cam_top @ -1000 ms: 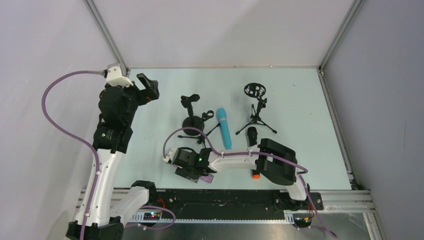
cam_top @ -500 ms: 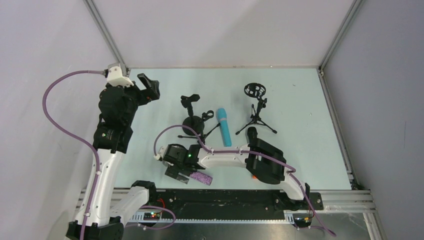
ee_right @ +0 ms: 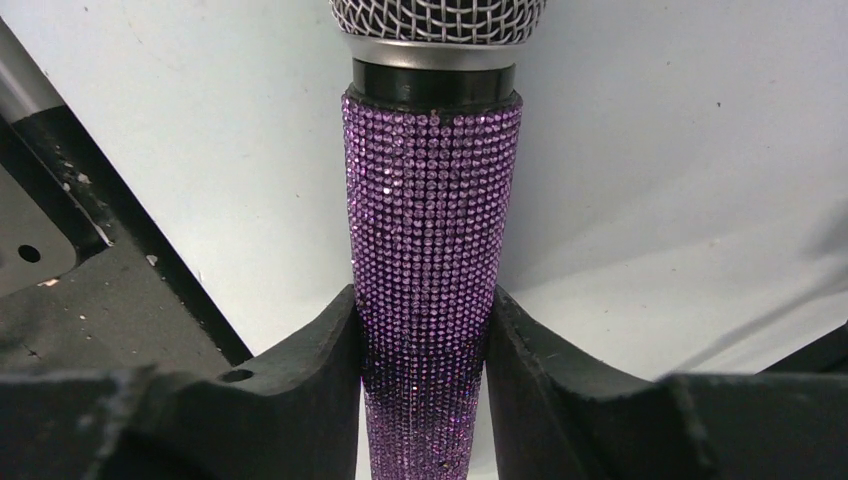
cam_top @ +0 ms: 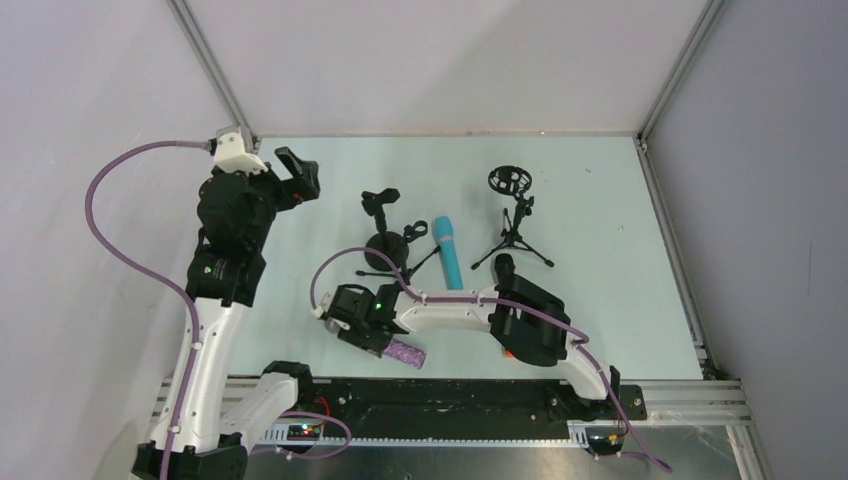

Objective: Attach the microphones to the stand

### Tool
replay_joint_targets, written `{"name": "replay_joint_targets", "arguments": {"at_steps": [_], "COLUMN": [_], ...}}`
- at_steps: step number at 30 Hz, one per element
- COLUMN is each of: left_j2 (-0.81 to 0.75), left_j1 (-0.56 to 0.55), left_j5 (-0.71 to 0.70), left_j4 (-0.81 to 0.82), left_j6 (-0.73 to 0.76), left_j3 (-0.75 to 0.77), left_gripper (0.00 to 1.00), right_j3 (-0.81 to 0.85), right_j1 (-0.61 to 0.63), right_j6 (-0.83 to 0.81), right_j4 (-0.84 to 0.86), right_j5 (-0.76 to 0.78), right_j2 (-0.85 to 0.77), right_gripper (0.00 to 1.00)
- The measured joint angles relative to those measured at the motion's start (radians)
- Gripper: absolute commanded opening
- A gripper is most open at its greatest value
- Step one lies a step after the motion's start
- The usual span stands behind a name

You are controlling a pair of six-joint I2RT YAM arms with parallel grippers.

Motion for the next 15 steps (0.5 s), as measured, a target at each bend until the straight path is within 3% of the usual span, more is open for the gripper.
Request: {"name": "replay_joint_targets", "arguments": {"at_steps": [4,15], "left_j2": [-0.002,-0.009], "left_j1": [0.000,0.000], "left_j5": [0.000,0.000], "left_j4": [0.003,0.007], "left_j6": [0.000,0.000], "left_j3": [-0.003,-0.006], "left_gripper": [0.98,0.98], "right_j3": [0.002,-0.050], "right_j1": [-0.008,-0.015], "right_j6": [-0.004,-0.045], "right_j4": [-0.003,0.027], "right_j5": [-0.019,-0.027], "right_j2": [0.002,-0.033], "right_gripper": [0.00,0.00]}}
